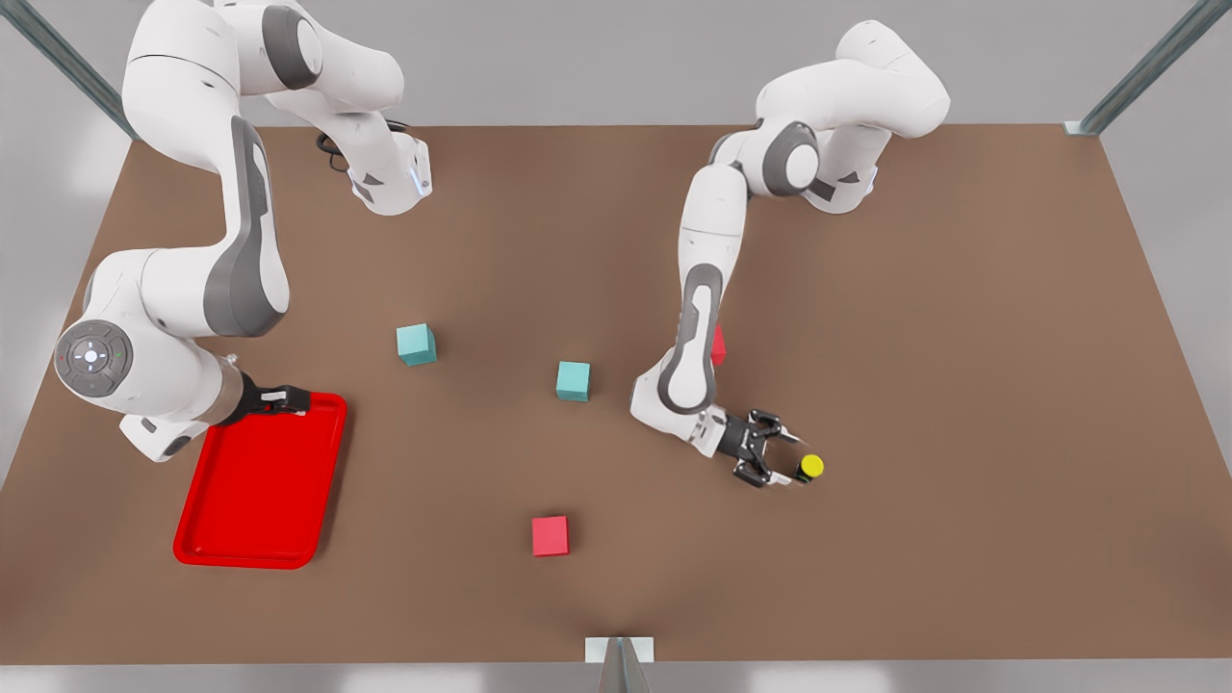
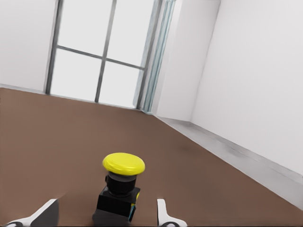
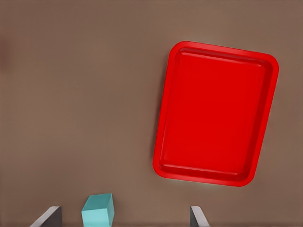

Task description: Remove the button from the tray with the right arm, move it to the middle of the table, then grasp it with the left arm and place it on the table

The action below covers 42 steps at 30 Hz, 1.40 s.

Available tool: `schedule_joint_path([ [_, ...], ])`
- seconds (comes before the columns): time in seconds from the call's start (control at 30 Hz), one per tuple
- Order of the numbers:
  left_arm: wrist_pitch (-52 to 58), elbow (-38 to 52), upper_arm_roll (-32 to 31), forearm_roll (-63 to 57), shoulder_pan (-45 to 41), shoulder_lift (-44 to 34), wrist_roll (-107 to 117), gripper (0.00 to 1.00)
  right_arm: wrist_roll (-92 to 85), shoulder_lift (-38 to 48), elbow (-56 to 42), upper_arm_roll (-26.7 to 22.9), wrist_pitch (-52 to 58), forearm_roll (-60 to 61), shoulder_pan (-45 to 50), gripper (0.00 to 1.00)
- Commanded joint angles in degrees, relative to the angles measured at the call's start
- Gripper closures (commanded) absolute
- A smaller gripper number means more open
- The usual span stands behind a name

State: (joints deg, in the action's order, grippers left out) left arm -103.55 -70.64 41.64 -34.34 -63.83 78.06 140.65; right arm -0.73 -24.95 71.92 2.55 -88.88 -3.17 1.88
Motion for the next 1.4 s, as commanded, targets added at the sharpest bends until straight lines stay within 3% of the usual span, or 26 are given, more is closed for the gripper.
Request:
schedule_joint_path([
  [0.0, 4.8, -0.5, -0.1, 0.4, -1.0, -1.2, -1.3, 0.0, 0.0, 0.1, 0.0, 0.0, 0.0, 0.1, 0.1, 0.0],
  [0.1, 7.4, -1.3, -0.3, 1.8, -3.1, -1.9, -2.1, 0.0, 0.0, 0.1, 0.0, 0.0, 0.0, 0.1, 0.1, 0.0],
  [0.27, 13.3, -5.1, -1.6, 2.0, -2.4, -25.9, -25.0, 0.0, 0.0, 0.1, -0.1, 0.0, 0.0, 0.1, -0.1, 0.0],
  [0.43, 11.9, -5.1, -1.7, 24.9, 3.4, -45.7, -60.6, 0.0, -0.1, 0.1, -0.1, 0.0, 0.0, 0.2, -0.1, 0.0],
  [0.53, 12.4, -3.7, -0.9, 40.5, 9.6, -49.3, -101.5, 0.0, 0.0, 0.1, 0.1, 0.0, 0.1, 0.2, 0.0, 0.0],
  [0.63, 12.3, -3.5, -0.9, 50.0, 19.4, -51.2, -123.2, 0.0, 0.0, 0.1, 0.3, 0.0, 0.1, 0.0, 0.0, 0.0],
  [0.67, 13.9, -3.6, -4.4, 50.0, 26.1, -52.7, -132.1, 0.0, -0.1, 0.0, 0.4, 0.0, 0.1, 0.1, 0.0, 0.0],
  [0.7, 15.2, -3.5, -31.8, 47.4, 48.2, -57.6, -135.5, 0.0, 0.0, 0.0, 0.4, 0.0, 0.0, 0.0, 0.0, 0.0],
  [0.73, 15.9, -4.2, -44.4, 40.4, 57.1, -59.3, -140.5, 0.0, 0.0, 0.0, 0.4, 0.0, 0.0, -0.2, -0.1, 0.0],
  [0.83, 16.2, -8.5, -45.3, 40.0, 60.5, -65.7, -150.4, 0.0, 0.0, 0.0, 0.5, 0.0, 0.0, -0.2, -0.1, 0.0],
  [0.87, 5.8, -21.3, -45.4, 38.8, 62.2, -74.6, -151.4, 0.0, 0.0, 0.0, 0.5, 0.0, 0.0, -0.2, 0.0, 0.0],
  [0.97, 11.5, -20.9, -45.4, 34.6, 62.2, -75.9, -151.1, 0.0, 0.0, 0.0, 0.4, 0.0, 0.0, -0.2, -0.1, 0.0],
  [1.37, 10.9, -21.0, -45.5, 33.7, 62.1, -75.0, -150.1, 0.0, 0.0, 0.0, 0.4, 0.0, 0.0, -0.1, -0.1, 0.0],
])
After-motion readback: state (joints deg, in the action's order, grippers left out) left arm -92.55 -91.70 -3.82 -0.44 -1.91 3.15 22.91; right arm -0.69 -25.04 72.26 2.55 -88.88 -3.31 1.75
